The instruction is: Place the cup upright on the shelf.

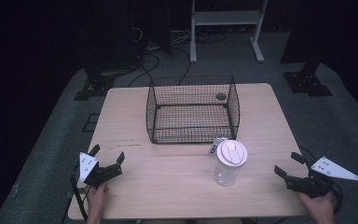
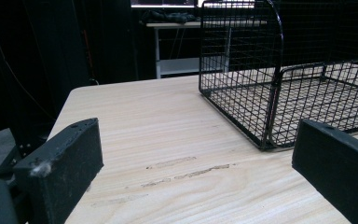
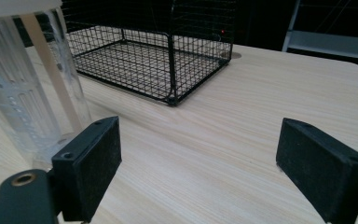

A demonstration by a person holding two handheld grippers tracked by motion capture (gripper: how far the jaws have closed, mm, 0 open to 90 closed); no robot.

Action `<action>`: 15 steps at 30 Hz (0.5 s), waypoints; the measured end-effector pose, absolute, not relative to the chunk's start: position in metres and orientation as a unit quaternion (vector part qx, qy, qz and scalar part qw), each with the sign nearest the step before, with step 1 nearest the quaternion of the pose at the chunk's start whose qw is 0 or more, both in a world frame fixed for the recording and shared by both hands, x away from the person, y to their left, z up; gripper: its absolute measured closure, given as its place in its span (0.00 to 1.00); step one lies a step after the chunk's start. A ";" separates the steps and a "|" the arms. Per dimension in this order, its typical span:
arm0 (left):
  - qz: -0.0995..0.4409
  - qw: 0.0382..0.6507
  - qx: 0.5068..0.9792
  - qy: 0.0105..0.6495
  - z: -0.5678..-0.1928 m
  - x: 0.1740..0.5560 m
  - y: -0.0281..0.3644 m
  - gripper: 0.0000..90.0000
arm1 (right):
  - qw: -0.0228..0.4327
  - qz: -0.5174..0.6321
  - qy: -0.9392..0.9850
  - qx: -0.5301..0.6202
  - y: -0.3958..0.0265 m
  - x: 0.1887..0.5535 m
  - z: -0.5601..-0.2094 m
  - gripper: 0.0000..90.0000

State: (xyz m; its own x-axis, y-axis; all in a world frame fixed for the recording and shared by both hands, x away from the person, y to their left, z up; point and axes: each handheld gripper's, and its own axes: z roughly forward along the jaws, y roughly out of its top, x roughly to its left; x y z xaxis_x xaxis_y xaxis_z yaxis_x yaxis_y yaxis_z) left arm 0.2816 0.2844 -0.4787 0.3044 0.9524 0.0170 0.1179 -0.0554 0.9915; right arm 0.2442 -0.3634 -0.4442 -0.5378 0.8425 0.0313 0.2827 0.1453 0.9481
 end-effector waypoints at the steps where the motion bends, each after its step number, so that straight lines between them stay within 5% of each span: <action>1: 0.394 0.529 0.610 0.439 -0.479 0.282 0.284 0.01 | 0.268 0.519 0.708 0.397 -0.362 0.242 -0.442 0.15; 15: 0.394 0.530 0.609 0.439 -0.479 0.282 0.285 0.01 | 0.246 0.540 0.722 0.354 -0.328 0.230 -0.421 0.15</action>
State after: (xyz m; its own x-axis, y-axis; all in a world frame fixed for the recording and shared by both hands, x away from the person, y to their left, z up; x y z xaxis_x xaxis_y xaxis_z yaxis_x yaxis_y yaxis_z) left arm 0.2816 0.2850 -0.4787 0.3043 0.9525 0.0134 0.1175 -0.0515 0.9917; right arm 0.2300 -0.3283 -0.4214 -0.6274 0.7782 0.0268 0.2454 0.1649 0.9553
